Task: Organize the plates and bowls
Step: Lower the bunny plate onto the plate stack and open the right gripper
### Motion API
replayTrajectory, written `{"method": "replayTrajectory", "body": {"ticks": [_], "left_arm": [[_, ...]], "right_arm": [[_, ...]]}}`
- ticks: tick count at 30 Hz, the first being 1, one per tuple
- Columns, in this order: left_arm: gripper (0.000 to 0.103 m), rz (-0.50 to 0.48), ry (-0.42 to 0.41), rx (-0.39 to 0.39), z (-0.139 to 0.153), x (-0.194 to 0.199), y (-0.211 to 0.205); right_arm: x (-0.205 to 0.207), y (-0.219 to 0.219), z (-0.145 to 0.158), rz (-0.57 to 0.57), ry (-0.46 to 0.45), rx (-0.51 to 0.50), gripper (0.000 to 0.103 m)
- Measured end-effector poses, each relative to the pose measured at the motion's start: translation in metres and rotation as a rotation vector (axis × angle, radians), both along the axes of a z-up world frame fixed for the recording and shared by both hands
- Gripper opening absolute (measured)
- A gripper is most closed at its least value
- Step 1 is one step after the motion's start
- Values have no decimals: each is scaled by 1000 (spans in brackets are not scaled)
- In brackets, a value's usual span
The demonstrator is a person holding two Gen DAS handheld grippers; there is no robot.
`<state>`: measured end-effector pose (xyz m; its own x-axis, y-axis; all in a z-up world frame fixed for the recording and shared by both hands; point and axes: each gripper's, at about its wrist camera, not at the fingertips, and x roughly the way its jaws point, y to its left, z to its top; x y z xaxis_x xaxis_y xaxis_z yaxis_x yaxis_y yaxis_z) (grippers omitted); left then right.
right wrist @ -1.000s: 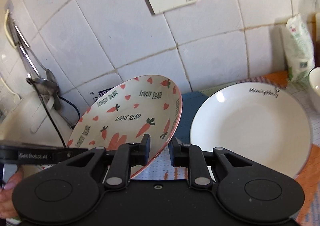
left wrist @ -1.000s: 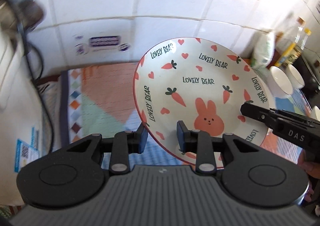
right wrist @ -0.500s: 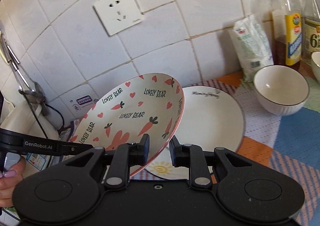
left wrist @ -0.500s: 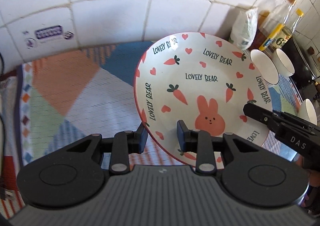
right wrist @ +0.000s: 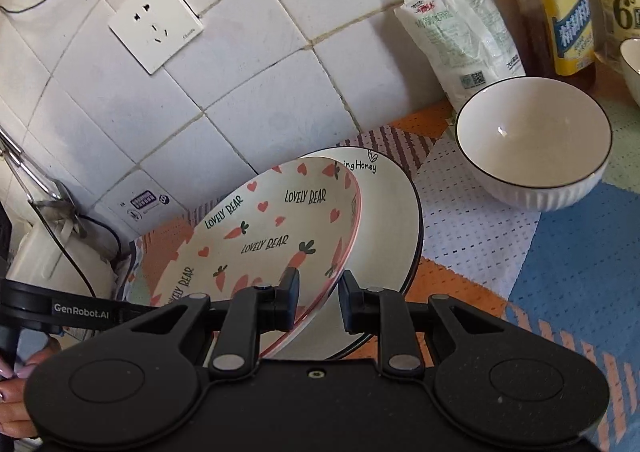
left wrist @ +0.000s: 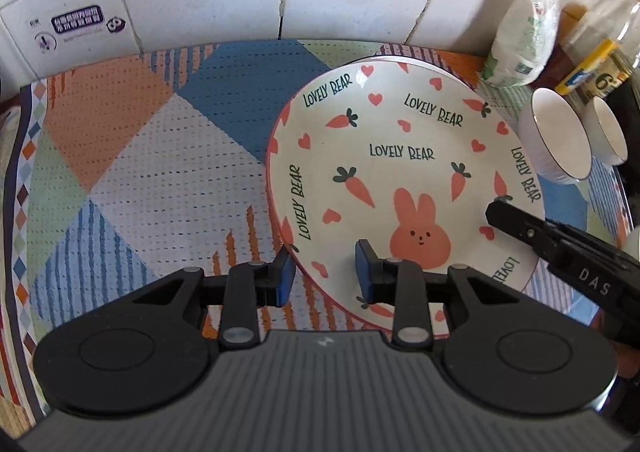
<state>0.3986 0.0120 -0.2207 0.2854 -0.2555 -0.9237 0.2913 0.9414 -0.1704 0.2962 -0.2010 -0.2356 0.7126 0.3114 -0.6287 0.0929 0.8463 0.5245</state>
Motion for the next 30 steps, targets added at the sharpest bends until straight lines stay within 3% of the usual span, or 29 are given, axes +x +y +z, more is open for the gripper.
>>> {"method": "replayTrajectory", "body": {"ticks": [4,10,15,24,30], "left_arm": [[30,3,-6,26,-1,2,-12],[31,32,18,34,-5,8,-15],[31,48,54,19,-8,13,-13],[30,74,97,-20,-17,12,-14],[30,105,107,-24,-24,4,-20]], "right_arm": [[10,1,6,-10,109,-54,26],[20,21,20,4,203,-183,29],[24,36,25,42,207,-303,39],[24,40,22,79,147,-429,45],[27,60,18,75,156,-605,51]]}}
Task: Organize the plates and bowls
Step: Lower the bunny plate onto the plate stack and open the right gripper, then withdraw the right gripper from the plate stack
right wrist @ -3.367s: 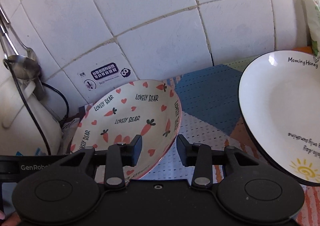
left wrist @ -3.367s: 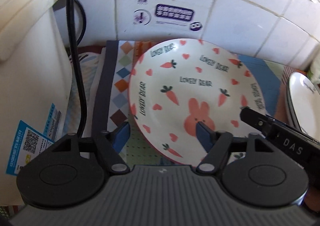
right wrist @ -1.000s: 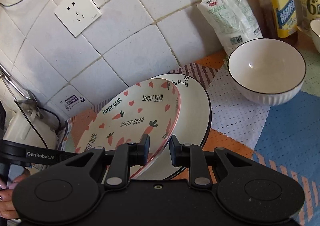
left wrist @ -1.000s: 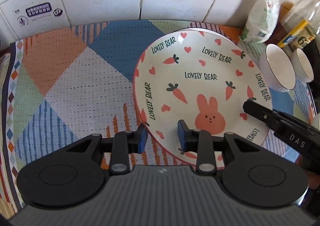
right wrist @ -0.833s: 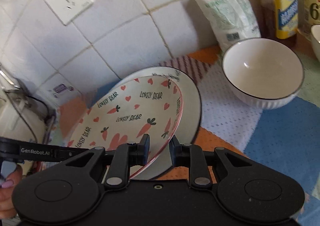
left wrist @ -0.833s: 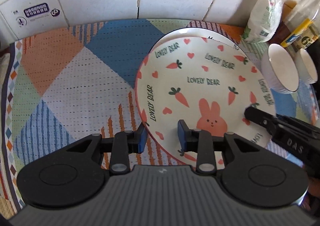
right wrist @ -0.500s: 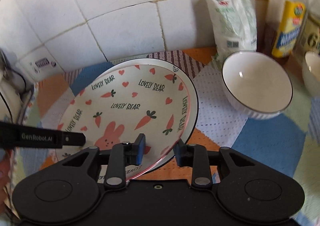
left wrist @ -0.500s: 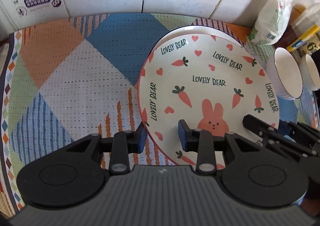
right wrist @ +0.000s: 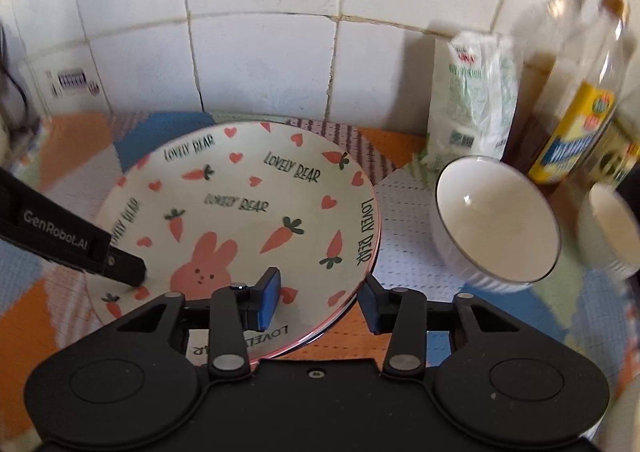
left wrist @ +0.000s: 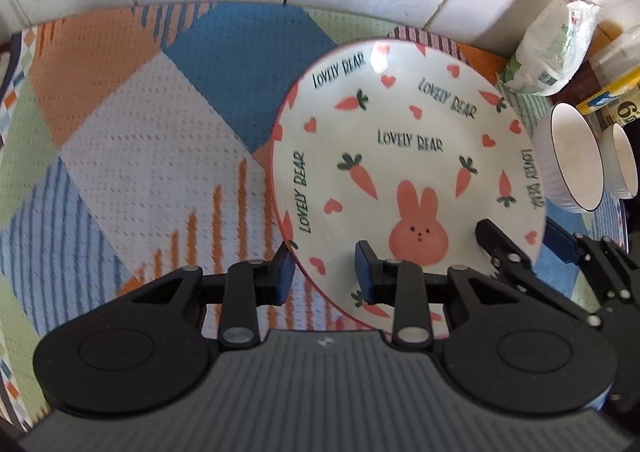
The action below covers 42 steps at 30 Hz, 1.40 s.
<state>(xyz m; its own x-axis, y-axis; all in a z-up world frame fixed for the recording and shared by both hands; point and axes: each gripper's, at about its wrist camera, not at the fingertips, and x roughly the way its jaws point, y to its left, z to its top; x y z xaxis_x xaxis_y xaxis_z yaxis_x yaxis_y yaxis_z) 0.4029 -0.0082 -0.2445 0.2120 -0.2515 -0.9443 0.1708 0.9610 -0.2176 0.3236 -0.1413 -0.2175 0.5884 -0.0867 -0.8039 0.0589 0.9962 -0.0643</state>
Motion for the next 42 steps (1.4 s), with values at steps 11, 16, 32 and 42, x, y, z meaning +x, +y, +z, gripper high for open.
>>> {"method": "replayTrajectory", "body": {"ticks": [11,16,32,42], "left_arm": [[28,-72,-92,37,29,-28,10],[29,-133,-138,70,55,-48,15],[51,-373,-206,102,99,-132,-40],[63,-379,-259,80,105,-178,-115]], "right_arm": [[-38,-3,6,-55,-85,7,51],[-78,-16,24,-165,-145,89,52],[-192,-58,68,-252,-377,144,66],[-240,-131,51,-234,-357,106,73]]}}
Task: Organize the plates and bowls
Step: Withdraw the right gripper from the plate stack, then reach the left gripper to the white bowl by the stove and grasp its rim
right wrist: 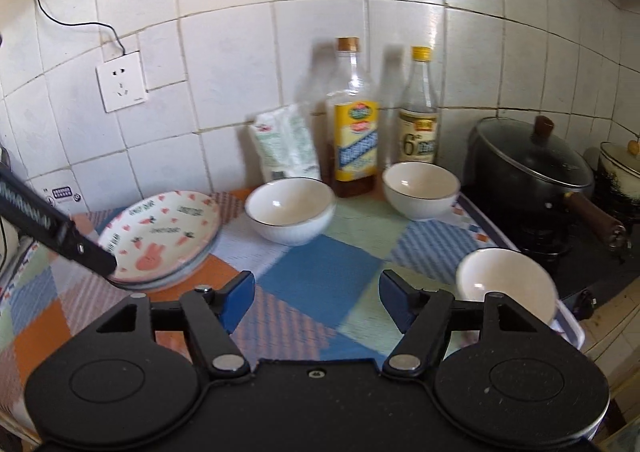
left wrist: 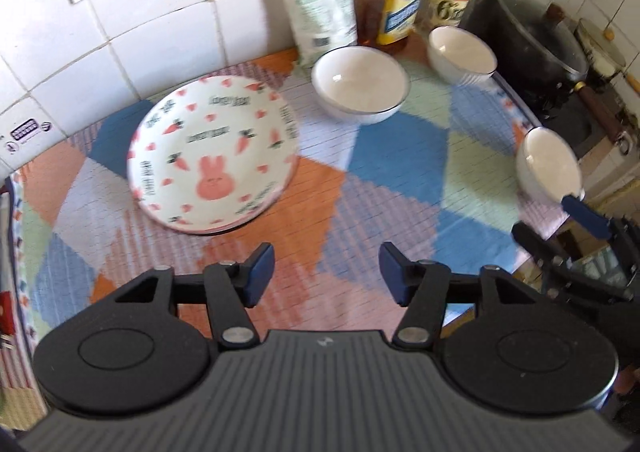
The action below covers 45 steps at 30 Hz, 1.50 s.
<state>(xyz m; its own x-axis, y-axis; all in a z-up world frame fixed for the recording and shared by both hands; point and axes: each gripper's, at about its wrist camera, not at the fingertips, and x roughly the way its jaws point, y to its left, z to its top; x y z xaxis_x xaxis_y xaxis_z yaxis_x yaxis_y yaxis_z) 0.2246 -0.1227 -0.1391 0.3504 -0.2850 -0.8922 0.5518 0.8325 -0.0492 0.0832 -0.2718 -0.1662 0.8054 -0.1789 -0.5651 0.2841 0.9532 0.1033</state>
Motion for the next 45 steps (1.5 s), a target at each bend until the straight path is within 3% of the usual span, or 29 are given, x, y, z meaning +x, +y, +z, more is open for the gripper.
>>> {"method": "replayTrajectory", "body": {"ticks": [9,13,16,19,28,37,42,45], "left_arm": [[65,8,18,-15,-25,-41,-80],[66,0,32,-17,-36,-54,-112],[67,-9,39,-13,-44,-60,-133],[79,-7,18,-6,-52,-61,-152],[79,8,73,-23,-73,-47,-203],[79,-58,98,-34,-102,-37,-249],[68,-71,140,-42,-118,-31,-266],[44,-83,150,-45,-125,-30,-273]], "right_arm": [[-32,-68,-21,33,69,-80,75],[-44,-98,-34,-29,55,-114,93],[-48,-118,-45,-27,67,-121,93],[-47,-132,-58,-14,94,-105,93],[-24,-150,-100,66,148,-24,94],[-8,-160,-118,100,118,-18,94],[0,-169,-121,103,100,7,95],[8,-174,-124,110,123,24,95]]}}
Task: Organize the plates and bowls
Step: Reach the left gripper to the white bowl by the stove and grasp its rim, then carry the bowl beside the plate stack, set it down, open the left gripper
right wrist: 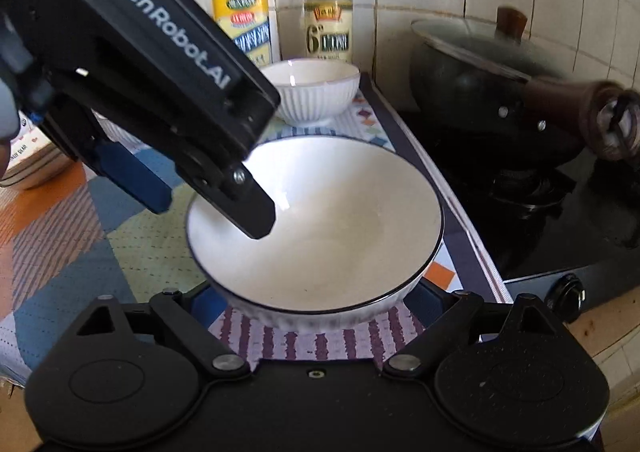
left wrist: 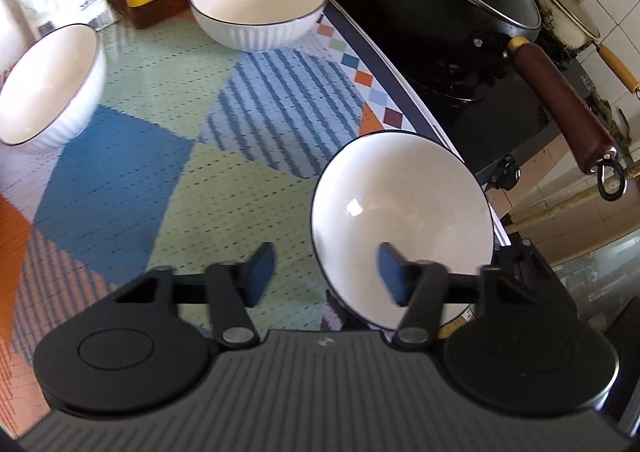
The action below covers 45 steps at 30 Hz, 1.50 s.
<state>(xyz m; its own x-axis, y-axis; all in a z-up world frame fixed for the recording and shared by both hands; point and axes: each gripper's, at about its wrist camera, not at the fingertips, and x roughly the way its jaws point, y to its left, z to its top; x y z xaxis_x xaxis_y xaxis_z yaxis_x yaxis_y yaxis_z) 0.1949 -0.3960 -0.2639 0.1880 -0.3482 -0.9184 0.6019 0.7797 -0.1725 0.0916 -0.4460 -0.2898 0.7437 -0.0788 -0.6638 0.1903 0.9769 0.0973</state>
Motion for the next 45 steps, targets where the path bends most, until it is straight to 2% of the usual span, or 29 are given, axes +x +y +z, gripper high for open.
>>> {"method": "replayTrajectory", "body": {"ticks": [1,2,4,6,7,10,18,23,29,33,40,45], "left_arm": [[34,-2,2,-1,-1,0,-2],[30,-10,4,0,-2,0,-3],[29,-28,4,-22,-1,-1,-2],[22,-38,-6,-34,-2,-1,2],[18,-42,-11,-26,-2,-1,3],[15,-75,-41,9,-1,-5,4],[15,-80,-76,23,7,-14,30],[15,-40,-85,14,22,-13,59],[15,47,-98,14,43,-6,110],[15,125,-117,51,53,-1,148],[15,255,-80,47,60,13,217],[15,308,-84,81,61,21,253]], "right_arm": [[1,0,0,7,-3,-1,95],[2,0,0,13,-5,-5,95],[2,1,0,16,-8,-6,95],[4,-2,1,4,5,21,95],[5,-4,2,1,8,33,95],[3,-1,3,12,2,27,94],[-2,17,6,53,-18,13,93],[-4,40,17,79,-55,-15,93],[6,74,33,167,-78,-26,93],[16,104,41,259,-98,-34,93],[34,153,48,400,-103,-35,93],[47,196,50,471,-104,-32,93]]}}
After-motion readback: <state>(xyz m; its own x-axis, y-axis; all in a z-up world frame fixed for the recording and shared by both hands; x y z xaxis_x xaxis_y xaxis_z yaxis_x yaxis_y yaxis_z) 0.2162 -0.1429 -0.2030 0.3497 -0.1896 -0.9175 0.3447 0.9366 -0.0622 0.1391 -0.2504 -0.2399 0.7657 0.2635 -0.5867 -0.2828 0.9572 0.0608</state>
